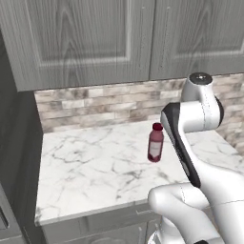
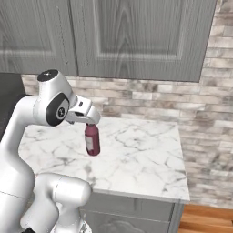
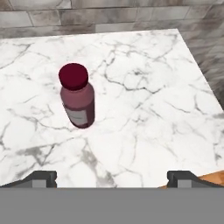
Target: Place the drinks on the dining counter in a tight cluster.
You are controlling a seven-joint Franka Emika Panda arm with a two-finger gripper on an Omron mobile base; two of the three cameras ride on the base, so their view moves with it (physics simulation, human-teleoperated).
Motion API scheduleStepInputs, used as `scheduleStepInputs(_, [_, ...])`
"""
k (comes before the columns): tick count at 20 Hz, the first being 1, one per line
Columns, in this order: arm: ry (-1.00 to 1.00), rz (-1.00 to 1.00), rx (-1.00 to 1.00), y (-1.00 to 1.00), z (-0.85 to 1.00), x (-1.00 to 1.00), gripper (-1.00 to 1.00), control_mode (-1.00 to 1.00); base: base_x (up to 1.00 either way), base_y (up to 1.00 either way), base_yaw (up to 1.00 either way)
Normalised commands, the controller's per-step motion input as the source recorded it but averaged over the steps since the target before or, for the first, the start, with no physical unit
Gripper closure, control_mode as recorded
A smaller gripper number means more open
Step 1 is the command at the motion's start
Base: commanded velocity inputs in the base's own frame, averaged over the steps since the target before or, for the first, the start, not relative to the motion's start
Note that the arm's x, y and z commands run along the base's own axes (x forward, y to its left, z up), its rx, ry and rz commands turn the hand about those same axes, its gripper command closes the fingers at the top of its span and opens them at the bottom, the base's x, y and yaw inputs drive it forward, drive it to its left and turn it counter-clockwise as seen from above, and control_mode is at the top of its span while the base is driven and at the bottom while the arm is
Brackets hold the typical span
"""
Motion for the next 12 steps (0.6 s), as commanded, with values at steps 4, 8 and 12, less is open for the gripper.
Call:
scheduleStepInputs(4, [0.0, 0.0, 0.0, 0.0, 0.0, 0.0, -1.0, 1.0, 0.0, 0.0, 0.0])
scheduleStepInputs(8, [0.0, 0.0, 0.0, 0.0, 0.0, 0.0, -1.0, 1.0, 0.0, 0.0, 0.0])
scheduleStepInputs(12, [0.0, 0.01, 0.0, 0.0, 0.0, 0.0, -1.0, -1.0, 0.0, 0.0, 0.0])
